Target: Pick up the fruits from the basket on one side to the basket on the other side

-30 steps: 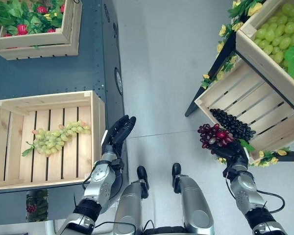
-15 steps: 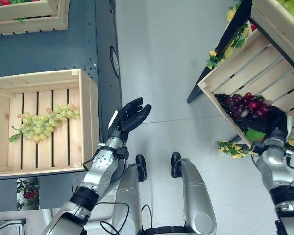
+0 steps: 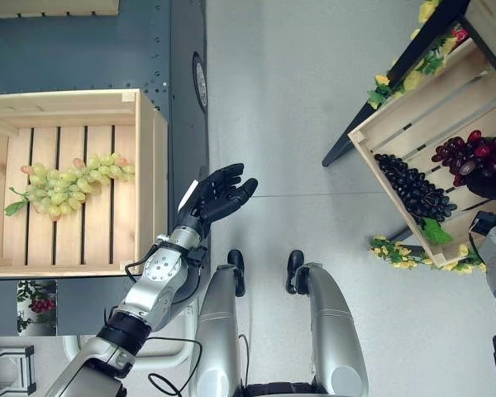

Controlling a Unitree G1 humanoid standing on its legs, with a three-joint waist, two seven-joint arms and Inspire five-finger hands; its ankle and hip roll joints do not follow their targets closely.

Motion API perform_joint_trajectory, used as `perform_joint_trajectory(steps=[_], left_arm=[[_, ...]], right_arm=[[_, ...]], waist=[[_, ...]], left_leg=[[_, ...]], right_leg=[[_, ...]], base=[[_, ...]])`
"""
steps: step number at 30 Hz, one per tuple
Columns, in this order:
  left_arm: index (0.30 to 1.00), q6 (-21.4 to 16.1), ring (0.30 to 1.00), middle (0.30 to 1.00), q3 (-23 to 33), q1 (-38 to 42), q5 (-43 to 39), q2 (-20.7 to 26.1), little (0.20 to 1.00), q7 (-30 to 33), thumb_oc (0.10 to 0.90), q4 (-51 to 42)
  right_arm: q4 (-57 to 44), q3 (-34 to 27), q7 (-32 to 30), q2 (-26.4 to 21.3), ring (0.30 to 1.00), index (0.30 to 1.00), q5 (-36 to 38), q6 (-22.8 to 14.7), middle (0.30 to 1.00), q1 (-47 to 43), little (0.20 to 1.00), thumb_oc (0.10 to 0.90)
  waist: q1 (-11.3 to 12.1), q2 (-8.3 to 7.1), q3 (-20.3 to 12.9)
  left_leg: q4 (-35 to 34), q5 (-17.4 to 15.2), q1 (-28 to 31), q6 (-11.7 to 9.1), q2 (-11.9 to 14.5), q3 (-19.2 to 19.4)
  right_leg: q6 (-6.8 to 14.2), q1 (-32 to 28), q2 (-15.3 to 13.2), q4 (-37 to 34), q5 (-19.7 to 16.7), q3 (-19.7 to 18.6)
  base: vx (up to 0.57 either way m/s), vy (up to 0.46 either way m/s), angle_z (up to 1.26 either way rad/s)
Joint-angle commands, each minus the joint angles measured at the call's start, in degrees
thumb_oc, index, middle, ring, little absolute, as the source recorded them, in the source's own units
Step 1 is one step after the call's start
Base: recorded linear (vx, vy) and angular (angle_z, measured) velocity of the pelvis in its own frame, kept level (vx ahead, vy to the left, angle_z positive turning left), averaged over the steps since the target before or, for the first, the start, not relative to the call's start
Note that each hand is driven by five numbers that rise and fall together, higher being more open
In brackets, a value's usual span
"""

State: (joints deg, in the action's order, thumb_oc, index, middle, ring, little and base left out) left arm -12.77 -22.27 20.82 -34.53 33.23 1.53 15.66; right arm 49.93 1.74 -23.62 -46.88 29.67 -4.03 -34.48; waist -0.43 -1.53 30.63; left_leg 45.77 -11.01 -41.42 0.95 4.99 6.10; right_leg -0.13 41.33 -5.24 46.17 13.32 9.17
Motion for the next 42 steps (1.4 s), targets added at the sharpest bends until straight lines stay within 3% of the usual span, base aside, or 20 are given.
perform_joint_trajectory(steps=[1, 6, 7, 15, 23, 33, 42], left_arm=[[0.900, -4.13, 0.900, 0.900, -2.03, 1.70, 1.26, 2.22, 0.900, -2.25, 0.800, -8.24], [0.900, -3.89, 0.900, 0.900, -2.85, 2.44, 0.92, 3.32, 0.900, -2.07, 0.800, -8.52], [0.900, -3.96, 0.900, 0.900, -3.09, 2.62, 1.27, 3.25, 0.900, -1.82, 0.800, -8.50], [0.900, -5.16, 0.900, 0.900, -3.97, 4.04, 1.44, 3.23, 0.900, -1.59, 0.800, -7.37], [0.900, -5.57, 0.900, 0.900, -3.70, 3.81, 2.00, 2.33, 0.900, -1.66, 0.800, -6.52], [0.900, -7.43, 0.900, 0.900, -2.91, 4.25, 6.39, 2.12, 0.900, 1.60, 0.800, -7.74], [0.900, -10.38, 0.900, 0.900, 0.65, 8.08, 12.48, 3.57, 0.900, 8.47, 0.800, -11.29]], right_arm=[[1.26, -0.58, -1.06, -10.39, 0.300, 0.300, 1.45, -1.88, 0.300, -5.23, 0.300, 0.400], [3.97, -0.69, -1.35, -11.19, 0.300, 0.300, 1.55, 0.70, 0.300, -6.47, 0.300, 0.400], [4.78, -0.63, -1.57, -11.10, 0.900, 0.900, 1.37, 0.65, 0.900, -6.83, 0.900, 0.800], [7.97, 1.32, -1.79, -10.80, 0.900, 0.900, -0.11, 3.54, 0.900, -9.48, 0.900, 0.800], [8.43, 2.72, 0.62, -10.85, 0.900, 0.900, -3.28, 3.85, 0.900, -8.49, 0.900, 0.800], [4.69, 2.93, 4.83, -9.73, 0.900, 0.900, -4.69, 0.75, 0.900, -4.85, 0.900, 0.800], [-5.42, 3.07, 6.66, -4.09, 0.900, 0.900, -7.70, -3.61, 0.900, 4.22, 0.900, 0.800]], waist=[[0.52, -1.81, -0.84], [0.77, -1.58, -0.84], [0.80, -1.46, -0.84], [0.77, -0.79, -0.84], [0.77, -1.13, -0.84], [0.32, -1.57, -0.84], [-0.54, -1.24, -0.84]], left_leg=[[-0.65, -7.44, 5.41, 2.34, -2.63, 3.59], [-0.99, -7.41, 5.43, 2.32, -2.63, 3.40], [-1.19, -7.34, 5.43, 2.27, -2.63, 3.39], [-3.23, -6.74, 6.22, 2.24, -2.73, 3.97], [-5.01, -6.63, 8.72, 2.16, -2.77, 4.36], [-6.25, -6.56, 11.47, 2.10, -2.37, 5.15], [-7.63, -6.34, 14.69, 2.12, -2.72, 5.81]], right_leg=[[-0.16, -4.45, 1.40, 0.54, -0.01, 2.27], [-0.07, -4.49, 1.25, 0.15, -0.20, 2.34], [-0.01, -4.38, 1.25, 0.17, -0.21, 2.31], [0.10, -4.27, 1.14, -0.61, -0.23, 2.14], [0.13, -6.50, 1.25, -2.44, -0.36, 2.22], [0.23, -9.02, 1.02, -3.90, -0.49, 2.37], [0.12, -12.08, -0.03, -4.39, 0.31, 2.57]], base=[[0.00, -0.017, 0.10], [0.01, -0.005, 0.02], [0.00, 0.000, 0.00], [0.00, 0.020, 0.00], [0.00, 0.000, 0.00], [0.01, 0.037, -0.01], [0.01, 0.053, 0.00]])
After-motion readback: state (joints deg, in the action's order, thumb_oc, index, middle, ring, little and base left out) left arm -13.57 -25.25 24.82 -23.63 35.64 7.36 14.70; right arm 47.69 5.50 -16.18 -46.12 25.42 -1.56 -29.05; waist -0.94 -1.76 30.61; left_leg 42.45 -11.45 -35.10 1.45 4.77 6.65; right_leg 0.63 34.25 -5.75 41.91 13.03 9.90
